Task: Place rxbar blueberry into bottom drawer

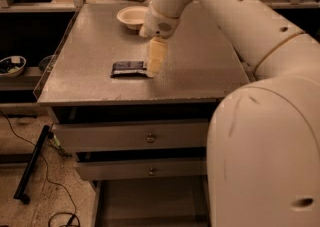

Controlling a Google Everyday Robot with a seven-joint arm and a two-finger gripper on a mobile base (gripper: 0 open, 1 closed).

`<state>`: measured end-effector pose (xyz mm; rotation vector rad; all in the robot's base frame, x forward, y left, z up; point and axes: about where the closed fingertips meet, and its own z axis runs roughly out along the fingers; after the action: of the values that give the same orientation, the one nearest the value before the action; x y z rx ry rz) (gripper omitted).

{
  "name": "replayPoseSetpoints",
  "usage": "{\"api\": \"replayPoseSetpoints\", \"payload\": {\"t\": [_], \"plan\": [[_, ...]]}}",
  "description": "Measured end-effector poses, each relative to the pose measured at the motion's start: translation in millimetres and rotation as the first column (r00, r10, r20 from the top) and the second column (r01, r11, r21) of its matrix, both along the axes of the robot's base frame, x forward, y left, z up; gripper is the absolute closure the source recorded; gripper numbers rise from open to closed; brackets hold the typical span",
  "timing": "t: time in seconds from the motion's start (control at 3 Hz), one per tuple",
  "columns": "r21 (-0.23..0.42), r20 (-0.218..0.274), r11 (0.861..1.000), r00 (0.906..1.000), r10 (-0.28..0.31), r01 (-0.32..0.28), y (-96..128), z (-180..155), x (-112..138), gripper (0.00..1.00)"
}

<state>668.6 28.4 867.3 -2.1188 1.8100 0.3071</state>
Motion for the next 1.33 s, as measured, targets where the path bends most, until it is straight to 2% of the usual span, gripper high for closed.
{"api": "replayPoseSetpoints", "payload": {"t": [0.33,0.67,1.33], "plan": [[-0.002,-0.019,0.999,0.9989,0.043,-0.043,34.6,-5.2,-3.4,0.00],[-0.001,-0.021,0.999,0.9989,0.043,-0.043,34.6,-6.0,-3.0,0.00],[0.032,-0.076,0.999,0.9970,0.009,-0.007,26.1,-41.4,14.6,0.00]]}}
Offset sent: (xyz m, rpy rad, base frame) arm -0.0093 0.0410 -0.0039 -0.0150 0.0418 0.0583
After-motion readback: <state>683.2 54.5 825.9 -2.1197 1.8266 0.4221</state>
